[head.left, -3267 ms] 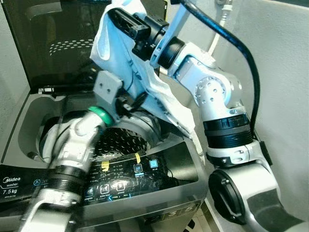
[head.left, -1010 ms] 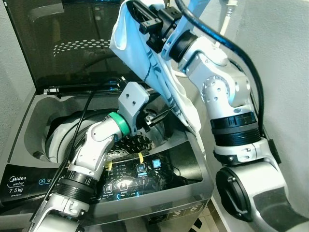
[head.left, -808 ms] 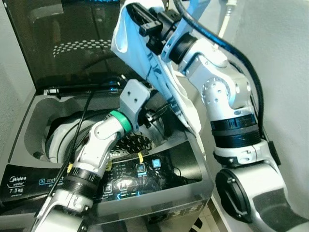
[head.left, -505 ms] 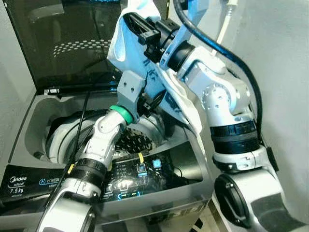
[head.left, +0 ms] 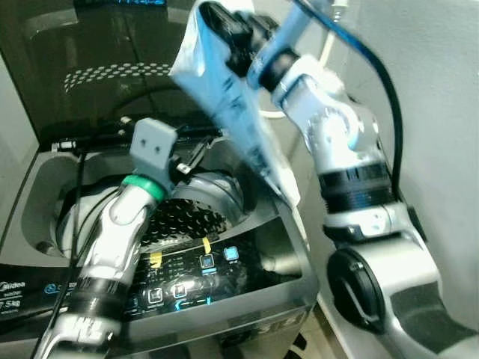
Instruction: Clothes washing
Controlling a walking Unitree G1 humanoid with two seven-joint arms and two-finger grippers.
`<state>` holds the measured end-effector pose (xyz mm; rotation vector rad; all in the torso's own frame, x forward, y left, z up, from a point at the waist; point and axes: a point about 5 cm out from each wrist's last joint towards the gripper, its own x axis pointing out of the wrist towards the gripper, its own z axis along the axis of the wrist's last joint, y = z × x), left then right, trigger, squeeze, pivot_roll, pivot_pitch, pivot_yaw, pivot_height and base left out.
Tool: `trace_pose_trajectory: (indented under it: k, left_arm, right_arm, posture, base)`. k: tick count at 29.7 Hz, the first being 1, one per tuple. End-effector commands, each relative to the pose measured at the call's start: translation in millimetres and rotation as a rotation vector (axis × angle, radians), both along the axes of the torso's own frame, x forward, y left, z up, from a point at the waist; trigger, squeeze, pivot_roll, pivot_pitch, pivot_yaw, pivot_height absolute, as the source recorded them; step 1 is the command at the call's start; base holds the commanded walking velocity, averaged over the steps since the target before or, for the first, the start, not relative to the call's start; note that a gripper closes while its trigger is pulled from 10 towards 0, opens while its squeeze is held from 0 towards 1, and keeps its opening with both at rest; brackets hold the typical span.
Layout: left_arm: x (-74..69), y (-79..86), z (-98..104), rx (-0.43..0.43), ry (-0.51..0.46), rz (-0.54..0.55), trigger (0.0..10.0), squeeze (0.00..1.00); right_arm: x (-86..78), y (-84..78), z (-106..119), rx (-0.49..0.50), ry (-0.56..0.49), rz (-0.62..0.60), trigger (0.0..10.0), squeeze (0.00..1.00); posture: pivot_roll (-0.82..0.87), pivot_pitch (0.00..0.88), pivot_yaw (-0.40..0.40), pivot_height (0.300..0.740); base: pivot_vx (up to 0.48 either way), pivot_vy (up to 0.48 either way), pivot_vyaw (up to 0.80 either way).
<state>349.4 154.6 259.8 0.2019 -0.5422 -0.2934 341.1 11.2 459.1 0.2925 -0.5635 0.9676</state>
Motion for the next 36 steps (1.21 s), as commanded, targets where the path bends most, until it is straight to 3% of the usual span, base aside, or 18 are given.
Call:
trace_pose_trajectory:
  k: [1, 4, 7, 8, 10, 15, 17, 18, 20, 21, 22, 23, 26, 27, 32, 33, 34, 36]
  left_arm:
    - [-3.9, 3.0, -7.4, 0.004, 0.008, 0.029, 10.0, 0.00]
    - [-7.9, 5.6, -12.1, 0.007, 0.016, 0.048, 10.0, 0.00]
    - [-17.1, 5.2, -18.2, 0.029, 0.024, 0.073, 10.0, 0.00]
    - [-18.3, 4.5, -18.5, 0.036, 0.026, 0.078, 10.0, 0.00]
    - [-18.9, 3.8, -18.4, 0.032, 0.026, 0.081, 10.0, 0.00]
    - [-21.0, -3.6, -19.6, 0.033, 0.032, 0.057, 10.0, 0.00]
    - [-21.0, -4.2, -20.0, 0.036, 0.033, 0.054, 10.0, 0.00]
    - [-20.9, -5.7, -20.5, 0.042, 0.037, 0.048, 10.0, 0.00]
    - [-20.9, -5.7, -20.5, 0.042, 0.037, 0.048, 10.0, 0.00]
    - [-20.7, -7.1, -20.5, 0.047, 0.039, 0.041, 10.0, 0.00]
    - [-20.7, -7.1, -20.5, 0.047, 0.039, 0.041, 10.0, 0.00]
    - [-20.7, -9.4, -19.7, 0.056, 0.042, 0.027, 10.0, 0.00]
    - [-21.0, -11.3, -19.0, 0.064, 0.045, 0.014, 10.0, 0.00]
    - [-21.9, -13.8, -18.0, 0.073, 0.046, -0.006, 10.0, 0.00]
    - [-24.9, -21.6, -16.5, 0.089, 0.066, -0.076, 10.0, 0.00]
    - [-26.4, -25.9, -18.1, 0.103, 0.093, -0.117, 10.0, 0.00]
    - [-26.9, -28.6, -20.8, 0.108, 0.132, -0.147, 10.0, 0.00]
    - [-27.2, -30.1, -22.8, 0.111, 0.158, -0.162, 10.0, 0.00]
  right_arm:
    - [-11.1, 10.6, 21.9, 0.077, -0.031, 0.048, 10.0, 0.00]
    - [-17.1, 10.4, 39.2, 0.176, -0.013, 0.107, 10.0, 0.00]
    - [-34.0, -23.3, 93.1, 0.734, 0.185, 0.593, 10.0, 0.00]
    - [-33.8, -32.2, 99.0, 0.828, 0.218, 0.668, 10.0, 0.00]
    - [-31.3, -35.0, 98.5, 0.842, 0.234, 0.676, 10.0, 0.00]
    - [-3.6, 23.8, 16.5, 0.201, 0.173, 0.284, 10.0, 0.00]
    - [-1.8, 27.1, 9.5, 0.164, 0.172, 0.266, 10.0, 0.00]
    - [8.1, 37.6, -23.8, 0.022, 0.187, 0.197, 10.0, 0.00]
    - [8.1, 37.6, -23.8, 0.022, 0.187, 0.197, 10.0, 0.00]
    - [15.4, 45.9, -57.4, -0.126, 0.196, 0.141, 10.0, 0.00]
    - [15.4, 45.9, -57.4, -0.126, 0.196, 0.141, 10.0, 0.00]
    - [22.6, 50.5, -95.3, -0.275, 0.224, 0.095, 10.0, 0.00]
    - [26.4, 51.3, -121.2, -0.374, 0.244, 0.070, 10.0, 0.00]
    - [30.3, 47.8, -136.1, -0.429, 0.266, 0.041, 10.0, 1.00]
    - [38.5, 35.6, -152.3, -0.504, 0.296, -0.023, 10.0, 1.00]
    - [42.1, 28.2, -164.2, -0.589, 0.307, -0.055, 10.0, 1.00]
    - [45.3, 21.2, -172.2, -0.639, 0.312, -0.087, 10.0, 0.00]
    - [46.9, 17.1, -177.4, -0.674, 0.310, -0.108, 10.0, 0.00]
  posture:
    - [0.06, 0.000, -0.040, 0.740]
    - [0.07, 0.000, -0.068, 0.740]
    - [0.08, 0.000, -0.103, 0.740]
    - [0.08, 0.000, -0.103, 0.740]
    - [0.07, 0.000, -0.107, 0.740]
    - [0.07, 0.000, -0.105, 0.740]
    - [0.07, 0.000, -0.105, 0.740]
    - [0.06, 0.000, -0.091, 0.740]
    - [0.06, 0.000, -0.091, 0.740]
    - [0.06, 0.000, -0.091, 0.740]
    - [0.06, 0.000, -0.091, 0.740]
    - [0.05, 0.000, -0.080, 0.740]
    - [0.05, 0.000, -0.077, 0.740]
    - [0.05, 0.000, -0.071, 0.740]
    - [0.05, 0.000, -0.072, 0.740]
    - [0.05, 0.000, -0.071, 0.740]
    - [0.05, 0.000, -0.069, 0.740]
    - [0.05, 0.000, -0.069, 0.740]
  base:
    - [0.000, 0.000, 0.00]
    - [0.000, 0.000, 0.00]
    - [0.000, 0.000, 0.00]
    - [0.000, 0.000, 0.00]
    - [0.000, 0.000, 0.00]
    - [0.000, 0.000, 0.00]
    - [0.000, 0.000, 0.00]
    - [0.000, 0.000, 0.00]
    - [0.000, 0.000, 0.00]
    - [0.000, 0.000, 0.00]
    - [0.000, 0.000, 0.00]
    - [0.000, 0.000, 0.00]
    - [0.000, 0.000, 0.00]
    - [0.000, 0.000, 0.00]
    - [0.000, 0.000, 0.00]
    - [0.000, 0.000, 0.00]
    - [0.000, 0.000, 0.00]
    - [0.000, 0.000, 0.00]
